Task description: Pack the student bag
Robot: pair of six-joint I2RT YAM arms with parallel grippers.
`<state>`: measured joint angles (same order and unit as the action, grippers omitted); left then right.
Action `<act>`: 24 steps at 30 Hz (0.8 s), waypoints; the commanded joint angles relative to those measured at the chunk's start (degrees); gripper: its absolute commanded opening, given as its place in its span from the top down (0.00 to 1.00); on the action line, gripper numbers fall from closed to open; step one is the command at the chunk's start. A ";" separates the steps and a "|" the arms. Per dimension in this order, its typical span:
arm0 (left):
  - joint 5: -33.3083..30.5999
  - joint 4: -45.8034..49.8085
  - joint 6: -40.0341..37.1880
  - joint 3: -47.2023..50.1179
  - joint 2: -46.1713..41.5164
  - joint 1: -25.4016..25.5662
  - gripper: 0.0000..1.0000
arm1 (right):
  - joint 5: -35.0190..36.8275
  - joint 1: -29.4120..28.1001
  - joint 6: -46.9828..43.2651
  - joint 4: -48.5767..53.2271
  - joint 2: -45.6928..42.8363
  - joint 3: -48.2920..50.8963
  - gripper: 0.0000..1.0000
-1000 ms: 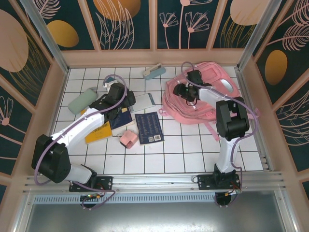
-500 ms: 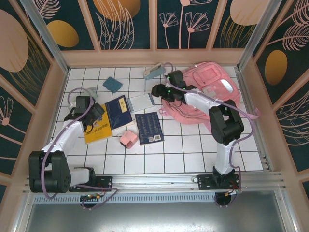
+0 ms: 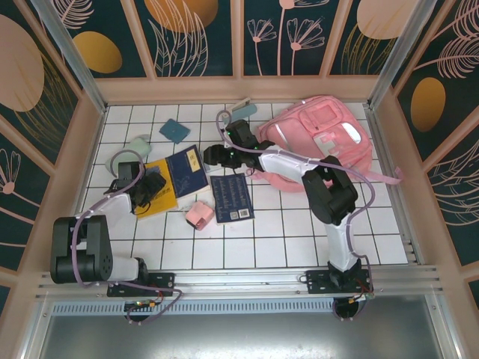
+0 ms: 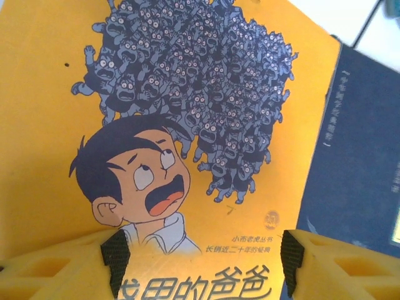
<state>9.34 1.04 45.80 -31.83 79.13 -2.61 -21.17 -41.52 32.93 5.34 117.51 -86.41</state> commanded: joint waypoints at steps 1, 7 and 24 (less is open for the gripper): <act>10.25 -4.51 7.70 5.93 1.00 1.04 0.34 | -0.89 -1.35 -0.15 0.25 1.81 -2.99 0.38; 7.56 -0.74 9.58 6.57 -6.54 3.15 0.31 | -1.52 -2.92 -0.50 0.95 4.43 -5.58 0.42; -9.19 12.70 2.99 3.75 -8.67 -1.34 0.32 | -0.72 -10.85 -3.82 4.95 15.44 -16.84 0.63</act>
<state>2.50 11.44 50.76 -28.18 69.49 -3.66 -22.17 -51.24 30.92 7.99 130.67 -99.77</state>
